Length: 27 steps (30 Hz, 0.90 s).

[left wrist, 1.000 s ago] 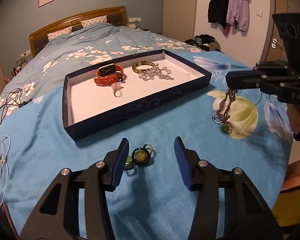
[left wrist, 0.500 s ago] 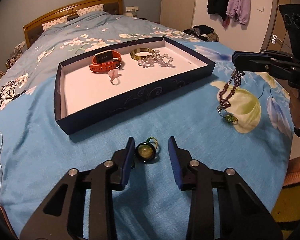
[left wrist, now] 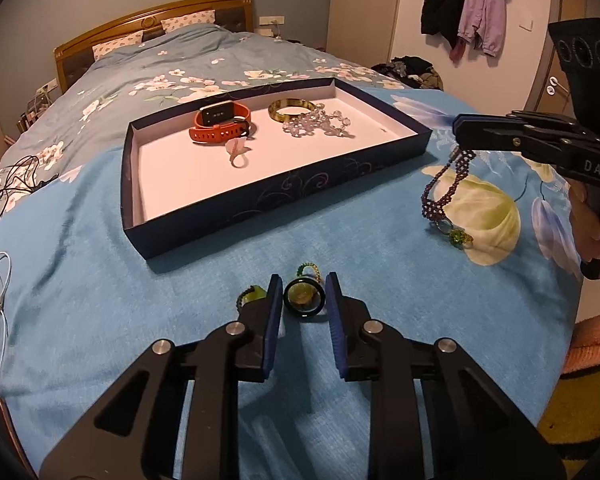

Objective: Organize jewelry
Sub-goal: 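Grasp the black ring with the left tool while the right tool carries the bracelet toward the box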

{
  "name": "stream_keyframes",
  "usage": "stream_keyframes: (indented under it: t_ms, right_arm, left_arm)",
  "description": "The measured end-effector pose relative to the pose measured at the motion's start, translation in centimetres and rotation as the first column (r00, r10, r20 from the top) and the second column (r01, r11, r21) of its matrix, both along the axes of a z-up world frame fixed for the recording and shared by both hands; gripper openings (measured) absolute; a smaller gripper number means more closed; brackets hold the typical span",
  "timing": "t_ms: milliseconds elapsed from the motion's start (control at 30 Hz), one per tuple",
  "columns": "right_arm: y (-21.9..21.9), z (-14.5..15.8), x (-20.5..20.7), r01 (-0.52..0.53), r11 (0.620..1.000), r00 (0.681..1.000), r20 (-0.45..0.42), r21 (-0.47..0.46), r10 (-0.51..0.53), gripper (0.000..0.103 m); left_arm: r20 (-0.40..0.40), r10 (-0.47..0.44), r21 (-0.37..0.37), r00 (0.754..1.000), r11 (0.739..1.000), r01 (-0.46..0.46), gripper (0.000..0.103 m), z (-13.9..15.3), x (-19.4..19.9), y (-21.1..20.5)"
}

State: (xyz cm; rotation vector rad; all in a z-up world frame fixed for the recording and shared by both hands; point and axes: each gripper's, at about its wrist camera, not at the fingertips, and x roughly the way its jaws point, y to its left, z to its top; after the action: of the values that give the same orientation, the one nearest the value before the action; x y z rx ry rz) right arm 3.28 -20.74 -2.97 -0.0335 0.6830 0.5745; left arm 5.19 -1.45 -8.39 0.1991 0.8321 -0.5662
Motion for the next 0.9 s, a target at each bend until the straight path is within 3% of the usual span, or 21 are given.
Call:
stream_keyframes:
  t_ms: [100, 233, 367, 467, 900]
  right_arm:
    - [0.1, 0.0, 0.1, -0.003, 1.000, 1.000, -0.001, 0.003, 0.003, 0.003]
    - [0.1, -0.1, 0.1, -0.004, 1.000, 1.000, -0.002, -0.001, 0.004, 0.003]
    - [0.2, -0.3, 0.2, -0.004, 1.000, 1.000, -0.004, 0.001, 0.004, 0.003]
    - [0.2, -0.3, 0.2, -0.001, 1.000, 1.000, -0.005, 0.003, 0.001, 0.003]
    - [-0.1, 0.6, 0.6, 0.006, 1.000, 1.000, 0.031, 0.013, -0.006, 0.004]
  left_arm:
    - [0.008, 0.004, 0.009, 1.000, 1.000, -0.004, 0.022, 0.1, -0.1, -0.1]
    - [-0.008, -0.006, 0.014, 1.000, 1.000, 0.007, 0.033, -0.2, 0.1, -0.2]
    - [-0.026, -0.006, 0.024, 1.000, 1.000, 0.006, 0.031, -0.5, 0.3, -0.3]
    - [-0.037, 0.009, 0.038, 0.999, 0.999, -0.007, 0.022, -0.8, 0.5, -0.4]
    - [0.035, 0.014, 0.002, 0.999, 1.000, -0.014, 0.022, 1.3, -0.5, -0.2]
